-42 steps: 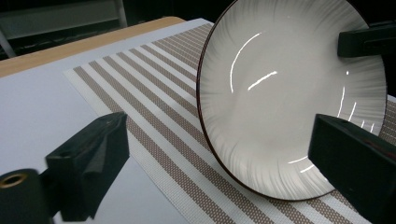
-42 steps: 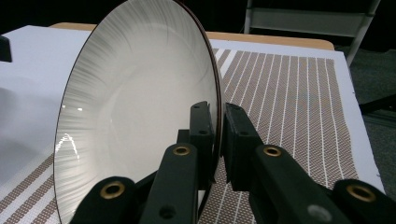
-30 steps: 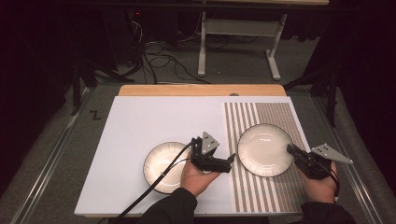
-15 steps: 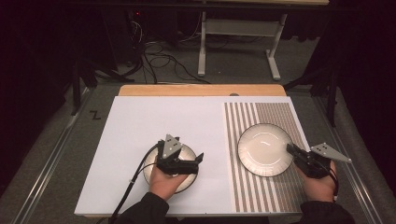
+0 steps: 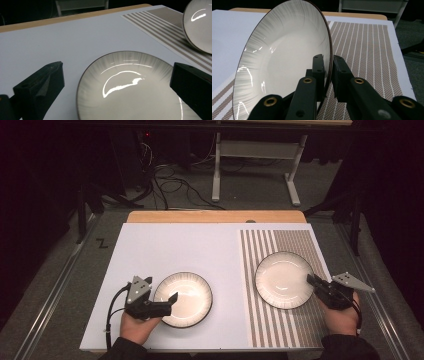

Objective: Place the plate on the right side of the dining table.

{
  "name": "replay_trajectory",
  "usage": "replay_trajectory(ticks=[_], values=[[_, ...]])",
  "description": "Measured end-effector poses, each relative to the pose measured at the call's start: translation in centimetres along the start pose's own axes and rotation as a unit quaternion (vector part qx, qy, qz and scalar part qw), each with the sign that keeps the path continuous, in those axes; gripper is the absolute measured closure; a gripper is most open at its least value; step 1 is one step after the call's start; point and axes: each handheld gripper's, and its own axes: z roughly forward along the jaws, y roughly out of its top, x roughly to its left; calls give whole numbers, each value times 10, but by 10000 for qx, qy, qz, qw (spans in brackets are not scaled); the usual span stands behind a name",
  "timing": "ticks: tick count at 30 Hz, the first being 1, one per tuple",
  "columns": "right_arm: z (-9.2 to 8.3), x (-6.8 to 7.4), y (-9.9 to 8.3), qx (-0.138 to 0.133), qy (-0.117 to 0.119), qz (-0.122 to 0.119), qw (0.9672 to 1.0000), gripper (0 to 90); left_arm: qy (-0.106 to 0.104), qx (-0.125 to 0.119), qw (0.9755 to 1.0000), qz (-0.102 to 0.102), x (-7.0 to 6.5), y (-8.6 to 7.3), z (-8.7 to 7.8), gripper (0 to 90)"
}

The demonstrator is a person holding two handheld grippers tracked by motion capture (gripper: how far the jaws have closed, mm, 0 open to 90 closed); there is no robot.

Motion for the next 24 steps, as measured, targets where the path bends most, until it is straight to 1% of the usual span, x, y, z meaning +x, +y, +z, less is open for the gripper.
replay_trajectory(ticks=[2,3,5,7,9,13,14,15,17,21,24], values=[[1,-2,0,45,-3,43,10000,825,44,-19,10000,-59,5,-5,-5,6],[2,-3,-1,75,1,91,9999,824,64,-57,9999,-85,7,-8,-7,7],[4,-5,-1,120,4,92,9999,820,107,-163,9997,-153,11,-13,-10,8],[7,-8,-3,182,6,169,9997,815,61,-233,9992,-321,14,-15,-12,12],[8,-9,-3,195,2,194,9996,815,27,-284,9986,-435,15,-17,-12,12],[11,-11,-4,253,-21,241,9994,809,-4,-266,9989,-388,14,-17,-11,13],[12,-11,-4,272,-30,253,9993,807,16,-273,9990,-365,13,-17,-11,13],[13,-11,-5,282,-35,305,9991,807,23,-279,9990,-344,14,-17,-11,13],[14,-13,-4,278,-19,266,9993,807,21,-272,9990,-368,14,-17,-11,13],[16,-13,-4,314,-41,317,9990,804,47,-183,9990,-407,15,-20,-9,13],[18,-14,-5,354,-63,332,9988,799,113,-242,9987,-428,17,-20,-9,13]])
